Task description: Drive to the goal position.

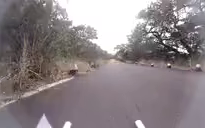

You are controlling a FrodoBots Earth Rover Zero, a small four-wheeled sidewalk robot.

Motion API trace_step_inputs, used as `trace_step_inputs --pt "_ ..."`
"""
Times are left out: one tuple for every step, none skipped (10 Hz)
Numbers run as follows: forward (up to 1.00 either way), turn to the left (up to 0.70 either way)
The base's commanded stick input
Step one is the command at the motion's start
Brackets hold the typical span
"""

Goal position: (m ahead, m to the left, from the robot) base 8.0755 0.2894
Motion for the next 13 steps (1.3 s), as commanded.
trace_step_inputs --pt "0.70 0.00" --pt "0.70 0.00" --pt "0.70 0.00" --pt "0.70 0.00" --pt "0.70 0.00" --pt "0.70 0.00" --pt "0.70 0.00" --pt "0.70 0.00" --pt "0.70 0.00" --pt "0.70 0.00" --pt "0.70 -0.35" --pt "0.70 -0.35" --pt "0.70 -0.35"
